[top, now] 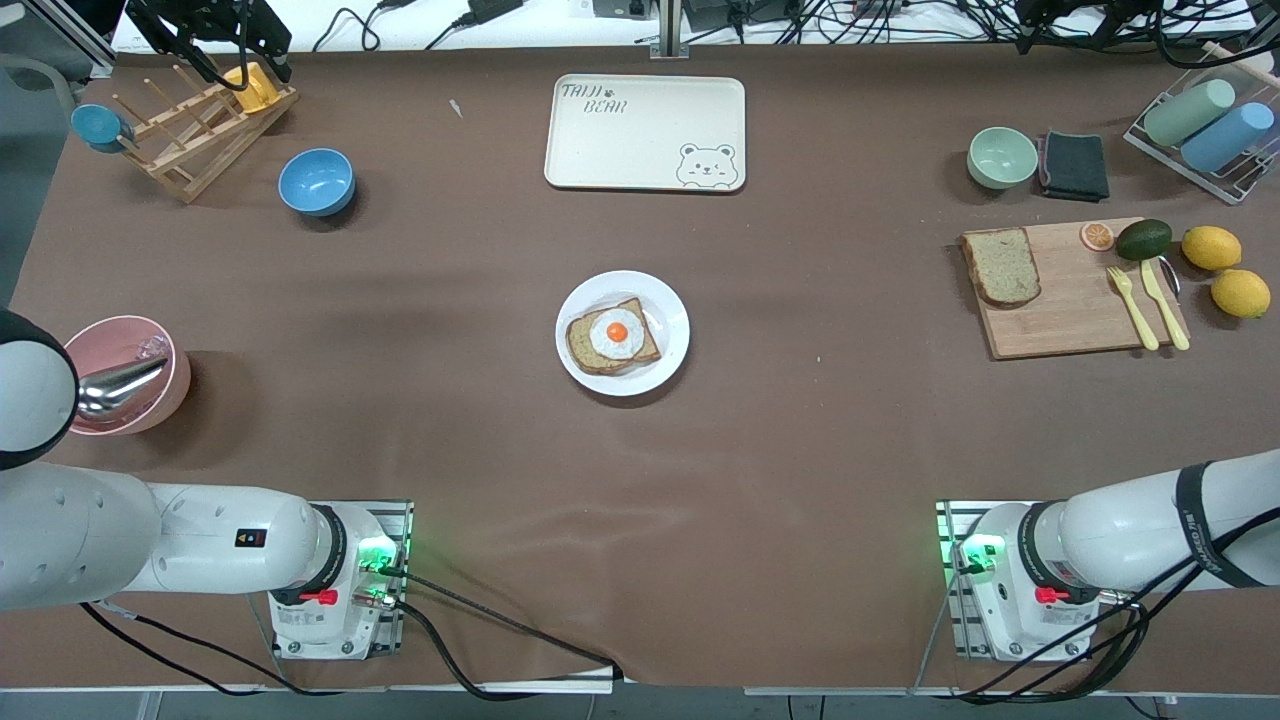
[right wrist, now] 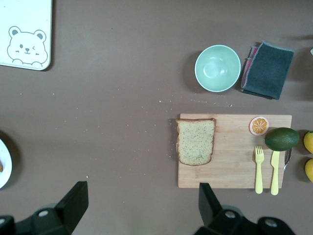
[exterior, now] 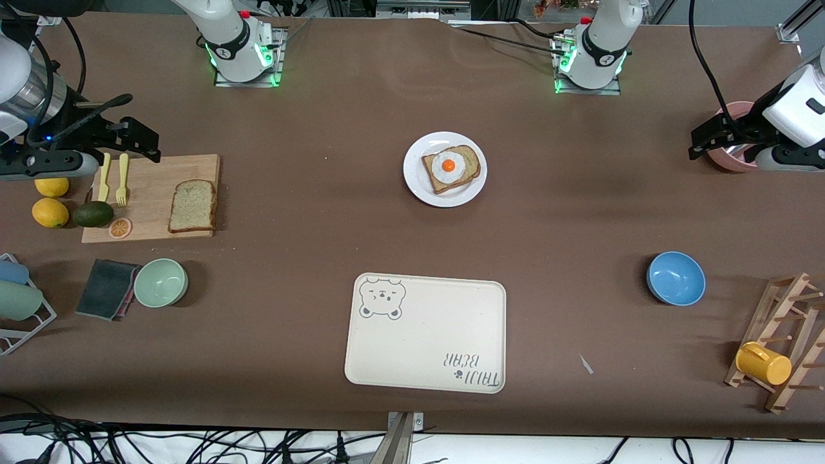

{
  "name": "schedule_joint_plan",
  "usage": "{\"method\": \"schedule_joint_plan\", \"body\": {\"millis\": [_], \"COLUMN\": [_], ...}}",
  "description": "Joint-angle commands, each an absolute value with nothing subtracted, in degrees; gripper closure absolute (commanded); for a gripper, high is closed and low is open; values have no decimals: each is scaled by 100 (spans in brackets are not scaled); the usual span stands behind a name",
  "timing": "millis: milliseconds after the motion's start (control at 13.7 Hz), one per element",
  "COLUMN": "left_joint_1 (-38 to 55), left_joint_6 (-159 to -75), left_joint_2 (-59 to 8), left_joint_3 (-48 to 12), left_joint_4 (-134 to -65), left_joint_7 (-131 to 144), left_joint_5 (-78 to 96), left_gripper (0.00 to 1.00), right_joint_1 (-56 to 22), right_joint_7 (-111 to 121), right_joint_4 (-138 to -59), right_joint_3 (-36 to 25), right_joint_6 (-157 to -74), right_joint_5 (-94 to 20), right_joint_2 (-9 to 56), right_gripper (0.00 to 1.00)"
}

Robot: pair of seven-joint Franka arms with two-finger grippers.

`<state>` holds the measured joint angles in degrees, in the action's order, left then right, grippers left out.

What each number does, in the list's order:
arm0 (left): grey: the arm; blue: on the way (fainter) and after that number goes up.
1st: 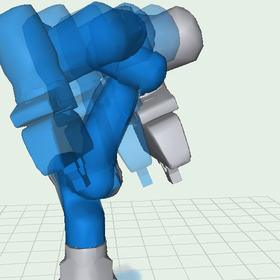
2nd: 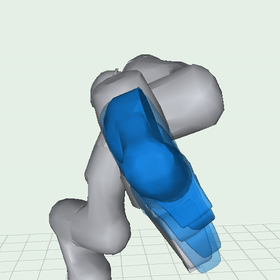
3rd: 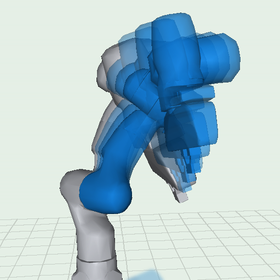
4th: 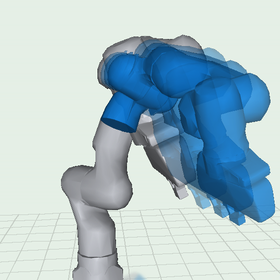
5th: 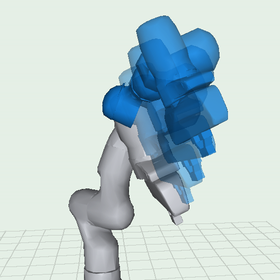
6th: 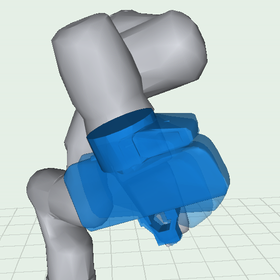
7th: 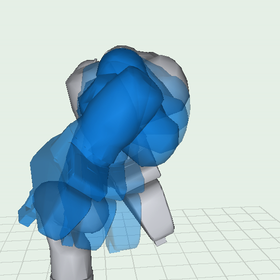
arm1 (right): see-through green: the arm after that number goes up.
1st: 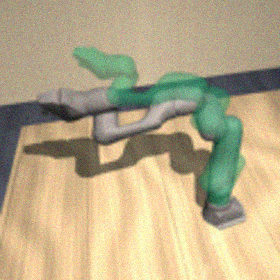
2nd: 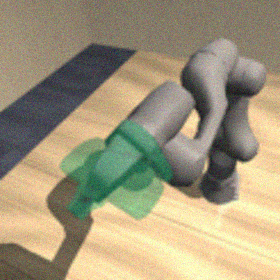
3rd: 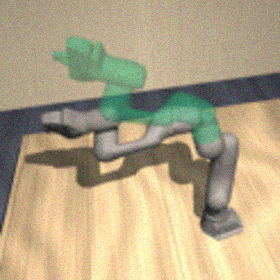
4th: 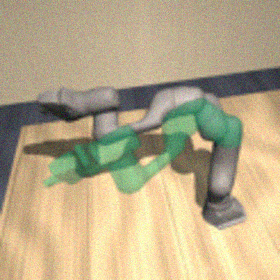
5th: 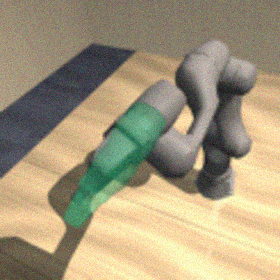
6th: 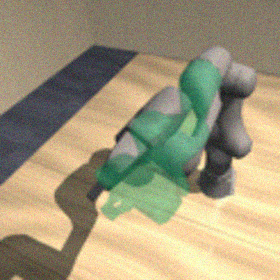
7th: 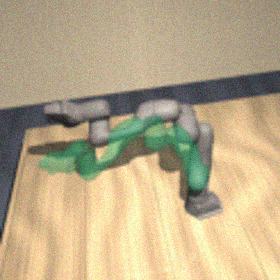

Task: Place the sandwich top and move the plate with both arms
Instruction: 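Reach the right gripper over the bread slice on the cutting board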

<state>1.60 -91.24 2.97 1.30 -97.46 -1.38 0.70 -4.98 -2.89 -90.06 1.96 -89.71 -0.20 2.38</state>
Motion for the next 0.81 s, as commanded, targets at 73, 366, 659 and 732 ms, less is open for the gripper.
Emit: {"method": "schedule_joint_plan", "body": {"millis": [73,366,659,732], "left_joint_1": [141,141,141,141], "left_joint_6": [-9044,-9044,-9044,-9044], "left_joint_2": [343,343,343,343], "left_joint_3": [141,141,141,141], "left_joint_4": [-9729,-9729,-9729,-9729], "left_joint_7": [-167,-167,-167,-167], "left_joint_5": [202,202,202,202], "left_gripper": [0,0,0,0], "right_joint_1": [-483,-483,-483,-483], "right_joint_7": [-220,-220,-220,-228], "right_joint_4": [-8912,-8912,-9008,-9139], "right_joint_3": [211,211,211,211], "right_joint_6": [-8859,-8859,-8868,-8938], "right_joint_5": [-62,-44,-9,35], "right_joint_2": [229,229,255,290], "right_gripper": [0,0,0,0]}}
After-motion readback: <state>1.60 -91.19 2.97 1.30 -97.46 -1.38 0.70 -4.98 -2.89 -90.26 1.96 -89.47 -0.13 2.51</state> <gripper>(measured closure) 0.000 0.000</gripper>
